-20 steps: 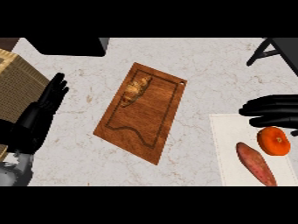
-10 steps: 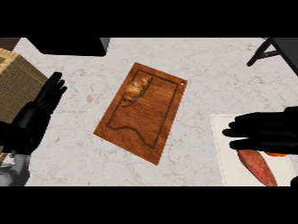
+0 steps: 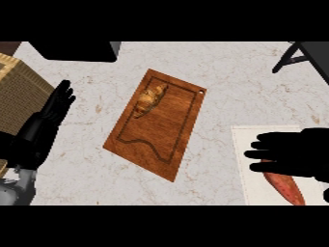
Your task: Pick the squash from the placemat and place it in the tiered shelf
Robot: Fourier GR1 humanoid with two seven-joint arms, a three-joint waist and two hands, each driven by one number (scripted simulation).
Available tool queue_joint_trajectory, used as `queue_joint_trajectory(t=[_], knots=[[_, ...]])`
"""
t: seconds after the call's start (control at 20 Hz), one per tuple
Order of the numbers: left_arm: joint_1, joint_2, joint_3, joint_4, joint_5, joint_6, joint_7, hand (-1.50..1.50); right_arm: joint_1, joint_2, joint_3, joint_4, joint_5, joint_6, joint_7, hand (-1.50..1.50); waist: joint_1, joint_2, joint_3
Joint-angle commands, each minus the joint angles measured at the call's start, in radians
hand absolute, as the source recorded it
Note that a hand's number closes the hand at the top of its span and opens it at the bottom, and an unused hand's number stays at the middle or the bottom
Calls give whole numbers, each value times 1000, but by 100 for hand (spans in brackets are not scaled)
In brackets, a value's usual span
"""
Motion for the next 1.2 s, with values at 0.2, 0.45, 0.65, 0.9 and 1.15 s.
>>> queue_joint_trajectory(t=[0.2, 0.45, 0.65, 0.9, 1.15], knots=[[-26, -27, -4, 19, -25, 8, 12, 0, -35, -35, 132, 385, 317, -315, -435, -150, -8, -5, -6], [-9, -7, 28, -24, -9, -4, 57, 0, -73, 39, 196, 649, 419, -463, -529, -150, -11, -10, -6], [22, -12, 63, 0, -9, -34, 21, 0, -153, 127, 216, 767, 483, -487, -560, -150, -27, -15, -8], [42, 5, 102, 23, 0, -94, -11, 0, -238, 238, 236, 922, 543, -518, -563, -150, -27, -16, -9], [65, -67, 54, 2, -67, -40, -14, 0, -257, 290, 246, 1078, 589, -596, -610, -150, -26, -14, -8]])
